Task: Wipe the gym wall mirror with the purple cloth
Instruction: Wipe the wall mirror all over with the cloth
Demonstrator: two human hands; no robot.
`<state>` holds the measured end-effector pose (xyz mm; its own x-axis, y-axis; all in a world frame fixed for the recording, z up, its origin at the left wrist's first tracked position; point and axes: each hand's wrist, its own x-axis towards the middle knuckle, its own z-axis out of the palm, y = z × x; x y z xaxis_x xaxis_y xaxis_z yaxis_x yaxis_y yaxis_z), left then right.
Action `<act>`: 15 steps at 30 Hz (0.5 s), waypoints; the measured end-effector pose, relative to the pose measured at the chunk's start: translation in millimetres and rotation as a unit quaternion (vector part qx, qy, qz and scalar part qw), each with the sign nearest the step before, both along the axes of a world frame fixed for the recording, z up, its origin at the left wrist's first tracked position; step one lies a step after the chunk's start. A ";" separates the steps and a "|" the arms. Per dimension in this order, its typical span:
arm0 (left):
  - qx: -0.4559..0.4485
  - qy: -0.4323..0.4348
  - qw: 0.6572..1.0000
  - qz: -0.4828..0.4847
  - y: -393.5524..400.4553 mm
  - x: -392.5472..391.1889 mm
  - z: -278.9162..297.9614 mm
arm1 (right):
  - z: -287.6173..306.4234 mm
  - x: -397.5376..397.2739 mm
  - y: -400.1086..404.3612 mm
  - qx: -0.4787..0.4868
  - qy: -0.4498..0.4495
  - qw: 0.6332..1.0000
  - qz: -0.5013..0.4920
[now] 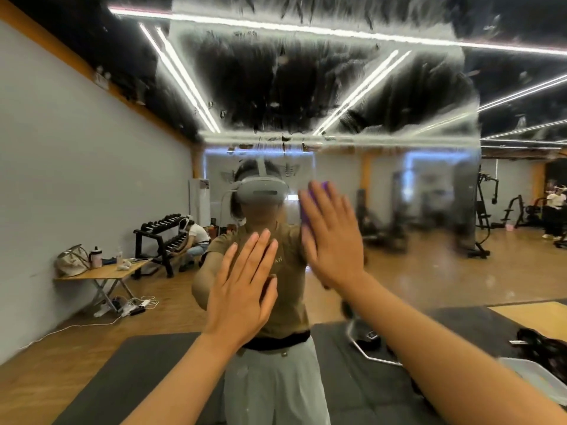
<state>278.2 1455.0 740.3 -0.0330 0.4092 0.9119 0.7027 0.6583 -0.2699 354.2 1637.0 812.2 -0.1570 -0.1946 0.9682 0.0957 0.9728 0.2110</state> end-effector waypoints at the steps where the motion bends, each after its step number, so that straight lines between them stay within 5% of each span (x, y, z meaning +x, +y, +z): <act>1: 0.001 -0.001 1.000 0.000 0.6 -1.0 -0.3 | -26.1 0.9 -1.4 0.043 -0.031 0.999 0.000; 7: 0.015 -0.013 0.999 0.027 -2.1 0.2 -3.7 | -119.8 18.4 25.4 0.279 -0.179 0.943 -0.037; 11: 0.002 0.000 0.999 0.046 -9.7 1.5 -0.9 | -73.4 19.4 42.1 0.378 -0.226 0.898 -0.015; 15: 0.000 0.005 0.999 0.040 -16.6 -0.2 0.3 | 9.0 14.4 43.3 0.302 -0.141 0.943 -0.003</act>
<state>278.0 1438.4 740.6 -0.0577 0.4063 0.9119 0.6450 0.7124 -0.2766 368.6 1680.4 821.3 -0.3938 -0.6952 0.6013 -0.0425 0.6672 0.7437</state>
